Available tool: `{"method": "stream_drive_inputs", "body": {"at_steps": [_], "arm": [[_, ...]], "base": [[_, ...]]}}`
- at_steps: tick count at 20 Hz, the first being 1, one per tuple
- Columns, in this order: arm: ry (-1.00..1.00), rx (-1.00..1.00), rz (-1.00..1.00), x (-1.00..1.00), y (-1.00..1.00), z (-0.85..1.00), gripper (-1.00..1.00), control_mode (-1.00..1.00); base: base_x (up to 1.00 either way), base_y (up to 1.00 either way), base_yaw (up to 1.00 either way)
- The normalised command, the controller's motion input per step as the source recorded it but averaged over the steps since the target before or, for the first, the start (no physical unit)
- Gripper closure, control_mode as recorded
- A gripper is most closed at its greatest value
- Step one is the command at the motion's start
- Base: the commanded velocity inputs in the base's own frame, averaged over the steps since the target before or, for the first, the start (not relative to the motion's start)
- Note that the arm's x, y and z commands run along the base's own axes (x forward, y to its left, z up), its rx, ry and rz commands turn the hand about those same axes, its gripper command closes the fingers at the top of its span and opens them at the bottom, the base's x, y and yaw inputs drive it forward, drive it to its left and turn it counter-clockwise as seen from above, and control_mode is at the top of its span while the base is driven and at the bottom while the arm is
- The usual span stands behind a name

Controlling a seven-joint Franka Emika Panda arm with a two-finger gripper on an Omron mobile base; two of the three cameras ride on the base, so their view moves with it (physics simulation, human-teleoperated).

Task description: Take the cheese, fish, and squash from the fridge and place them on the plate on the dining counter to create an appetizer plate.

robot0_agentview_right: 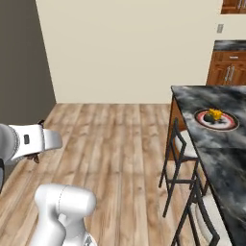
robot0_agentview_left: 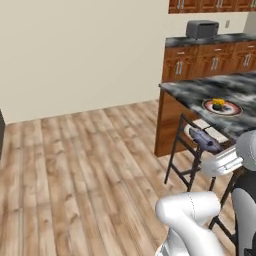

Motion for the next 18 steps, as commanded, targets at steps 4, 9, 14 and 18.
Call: {"method": "stream_drive_inputs", "body": {"at_steps": [4,9,14,18], "arm": [[0.00,0.00,0.00,0.00,0.00,0.00,1.00,1.00],[0.00,0.00,0.00,0.00,0.00,0.00,1.00,1.00],[0.00,0.00,0.00,0.00,0.00,0.00,1.00,1.00],[0.00,0.00,0.00,0.00,0.00,0.00,1.00,1.00]], "base": [[0.80,0.37,-0.19],[0.49,0.03,-0.34],[0.05,0.00,-0.48],[0.02,0.00,-0.58]]}}
